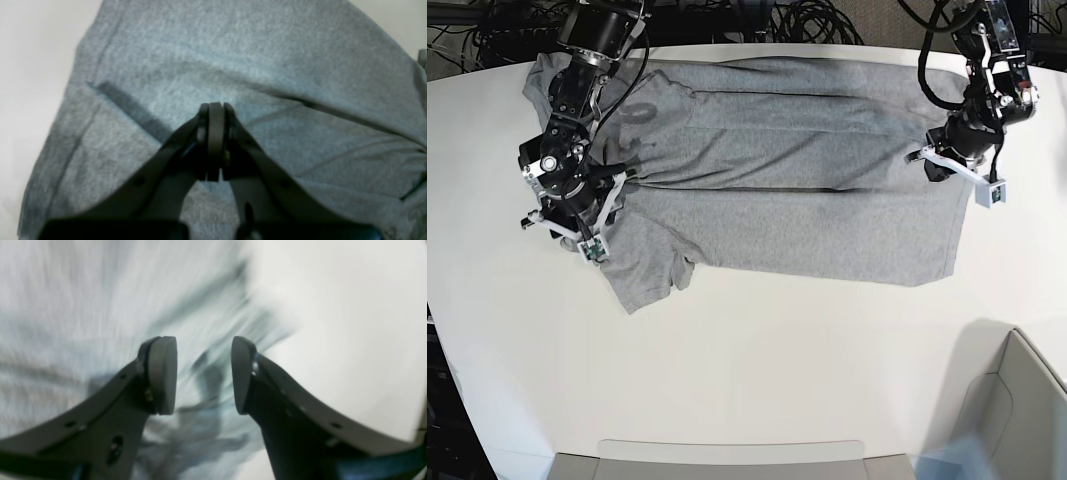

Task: Fold the T-shirt properly
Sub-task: 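Move both grippers across the shirt to its opposite side edge, then grasp the sleeve and hem corner of the opposite edge with both grippers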

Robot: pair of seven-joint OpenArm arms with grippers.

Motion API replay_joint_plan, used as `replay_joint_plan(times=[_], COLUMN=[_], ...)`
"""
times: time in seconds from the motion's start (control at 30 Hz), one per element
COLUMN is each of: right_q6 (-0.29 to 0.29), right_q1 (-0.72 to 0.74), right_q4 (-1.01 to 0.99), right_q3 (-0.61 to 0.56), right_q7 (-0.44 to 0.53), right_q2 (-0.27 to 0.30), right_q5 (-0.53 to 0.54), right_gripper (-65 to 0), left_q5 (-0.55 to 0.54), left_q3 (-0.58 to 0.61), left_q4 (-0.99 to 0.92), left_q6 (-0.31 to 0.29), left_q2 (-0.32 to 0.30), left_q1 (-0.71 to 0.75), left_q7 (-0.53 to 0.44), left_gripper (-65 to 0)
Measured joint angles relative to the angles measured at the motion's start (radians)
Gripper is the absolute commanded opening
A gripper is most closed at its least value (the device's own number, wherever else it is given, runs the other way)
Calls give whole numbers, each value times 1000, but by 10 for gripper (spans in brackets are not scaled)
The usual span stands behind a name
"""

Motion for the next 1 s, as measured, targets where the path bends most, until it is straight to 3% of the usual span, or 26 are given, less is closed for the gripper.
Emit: replay_joint_plan(times=[0.17, 0.23, 0.33, 0.47, 0.57, 0.73, 1.0], right_q6=[-2, -1, -3, -2, -1, -2, -1], right_q1=[105, 159, 274, 383, 431, 459, 468], right_q4=[-2, -51, -179, -397, -551, -669, -789], right_q3=[-2, -5, -3, -3, -3, -3, -1], right_q7=[3, -61, -139, -134, -130, 40, 103], right_q2=[11, 35, 86, 143, 166, 164, 151], right_q5=[1, -1, -21, -18, -11, -11, -3], right_gripper=[-379, -379, -370, -303, -295, -295, -295], left_q5=[6, 6, 8, 6, 3, 1, 3], left_q3=[-3, -3, -3, -3, -2, -1, -2], left_q4=[0, 0, 0, 0, 0, 0, 0], left_q6=[0, 0, 1, 0, 1, 2, 5], left_q2=[-3, -3, -1, 6, 7, 23, 29], left_q1=[-29, -30, -22, -39, -61, -57, -58], left_q7=[2, 0, 9, 9, 6, 8, 0], left_gripper=[-650, -650, -650, -650, -650, -650, -650])
